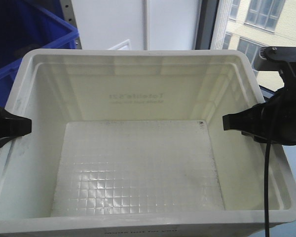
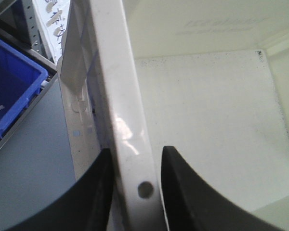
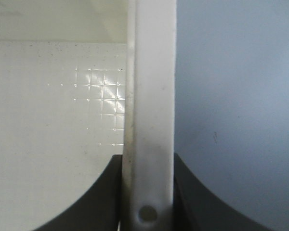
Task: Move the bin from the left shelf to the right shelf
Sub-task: 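Hold the tote with both grippers while driving to the other shelf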
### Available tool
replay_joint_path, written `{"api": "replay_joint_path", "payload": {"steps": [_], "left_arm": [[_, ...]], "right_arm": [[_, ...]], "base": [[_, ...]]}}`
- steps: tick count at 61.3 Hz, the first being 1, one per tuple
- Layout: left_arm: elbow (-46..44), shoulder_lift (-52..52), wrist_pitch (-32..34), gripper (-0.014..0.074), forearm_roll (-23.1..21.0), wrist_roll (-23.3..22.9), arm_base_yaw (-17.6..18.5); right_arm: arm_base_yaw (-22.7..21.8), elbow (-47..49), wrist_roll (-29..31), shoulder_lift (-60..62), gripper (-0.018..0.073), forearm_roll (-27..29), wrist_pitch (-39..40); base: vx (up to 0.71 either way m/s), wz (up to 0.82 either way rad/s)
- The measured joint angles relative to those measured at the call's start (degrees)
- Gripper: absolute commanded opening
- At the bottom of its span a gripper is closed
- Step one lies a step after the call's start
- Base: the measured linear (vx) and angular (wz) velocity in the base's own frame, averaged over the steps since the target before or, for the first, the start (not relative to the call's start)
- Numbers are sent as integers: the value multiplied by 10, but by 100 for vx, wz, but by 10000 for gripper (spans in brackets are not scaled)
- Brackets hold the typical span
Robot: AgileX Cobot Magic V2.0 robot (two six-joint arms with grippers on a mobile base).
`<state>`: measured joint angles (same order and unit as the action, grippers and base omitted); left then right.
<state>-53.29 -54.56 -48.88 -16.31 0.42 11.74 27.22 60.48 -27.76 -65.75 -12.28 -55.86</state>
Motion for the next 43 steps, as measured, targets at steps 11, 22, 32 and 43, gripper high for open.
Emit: {"api": "replay_joint_path", "payload": {"steps": [11,22,32,43], "left_arm": [[0,0,0,73,0,0,0],[0,0,0,73,0,0,0],[0,0,0,73,0,0,0],[0,0,0,73,0,0,0]], "right_arm": [[0,0,0,0,36,0,0],[0,0,0,0,36,0,0],[0,0,0,0,36,0,0],[0,0,0,0,36,0,0]], "base": [[7,47],[5,43],[3,39],[2,39]]}}
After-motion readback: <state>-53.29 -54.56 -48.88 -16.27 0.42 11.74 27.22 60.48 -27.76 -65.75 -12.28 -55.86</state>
